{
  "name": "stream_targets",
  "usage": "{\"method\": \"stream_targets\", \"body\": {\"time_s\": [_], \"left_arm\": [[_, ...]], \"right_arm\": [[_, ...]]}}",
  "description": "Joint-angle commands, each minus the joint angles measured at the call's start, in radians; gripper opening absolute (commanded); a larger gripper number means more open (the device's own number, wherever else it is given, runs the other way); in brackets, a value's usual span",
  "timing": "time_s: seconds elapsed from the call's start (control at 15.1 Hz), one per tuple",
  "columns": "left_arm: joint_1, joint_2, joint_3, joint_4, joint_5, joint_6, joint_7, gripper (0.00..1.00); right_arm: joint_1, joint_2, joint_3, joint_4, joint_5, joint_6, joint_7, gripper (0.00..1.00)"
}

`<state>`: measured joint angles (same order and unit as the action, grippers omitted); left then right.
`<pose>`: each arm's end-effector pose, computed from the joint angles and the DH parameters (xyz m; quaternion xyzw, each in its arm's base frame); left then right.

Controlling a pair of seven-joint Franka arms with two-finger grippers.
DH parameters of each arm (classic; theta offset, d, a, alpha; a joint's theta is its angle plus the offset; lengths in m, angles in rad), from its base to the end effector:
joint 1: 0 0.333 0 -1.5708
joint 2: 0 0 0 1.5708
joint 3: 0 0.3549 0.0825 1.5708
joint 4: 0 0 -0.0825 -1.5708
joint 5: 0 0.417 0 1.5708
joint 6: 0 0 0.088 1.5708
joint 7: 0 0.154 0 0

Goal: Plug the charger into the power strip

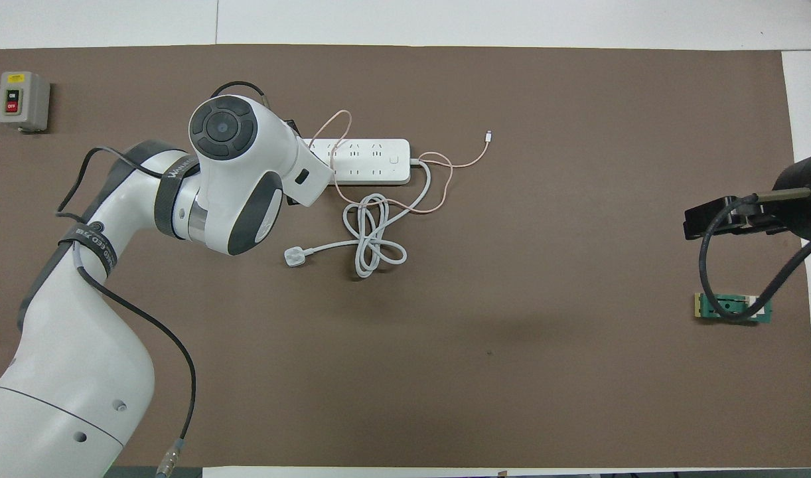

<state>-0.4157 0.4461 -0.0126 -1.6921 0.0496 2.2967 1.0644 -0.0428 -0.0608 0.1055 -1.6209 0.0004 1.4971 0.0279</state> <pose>0.6699 -0.3018 0.3249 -0.7221 0.6870 -0.0699 0.0410 0.5539 0.0366 0.6198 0.9993 0.0172 -0.0315 0.0044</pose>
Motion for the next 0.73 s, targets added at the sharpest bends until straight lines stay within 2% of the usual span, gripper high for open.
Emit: {"method": "stream_targets", "body": {"time_s": [0.0,0.46,0.66], "left_arm": [[-0.012,-0.014,0.011,-0.038,0.021,0.003,-0.011,0.0],[-0.006,0.019,0.005,-0.001,0.006,-0.045,0.011,0.0],[0.003,0.054,0.0,0.064,-0.045,-0.056,0.107,0.0]], "right_arm": [[-0.012,-0.013,0.005,-0.013,0.02,0.005,0.014,1.0],[-0.014,-0.021,0.003,-0.02,0.021,0.006,0.015,1.0],[-0.015,-0.021,0.0,-0.02,0.02,0.005,0.014,1.0]]}}
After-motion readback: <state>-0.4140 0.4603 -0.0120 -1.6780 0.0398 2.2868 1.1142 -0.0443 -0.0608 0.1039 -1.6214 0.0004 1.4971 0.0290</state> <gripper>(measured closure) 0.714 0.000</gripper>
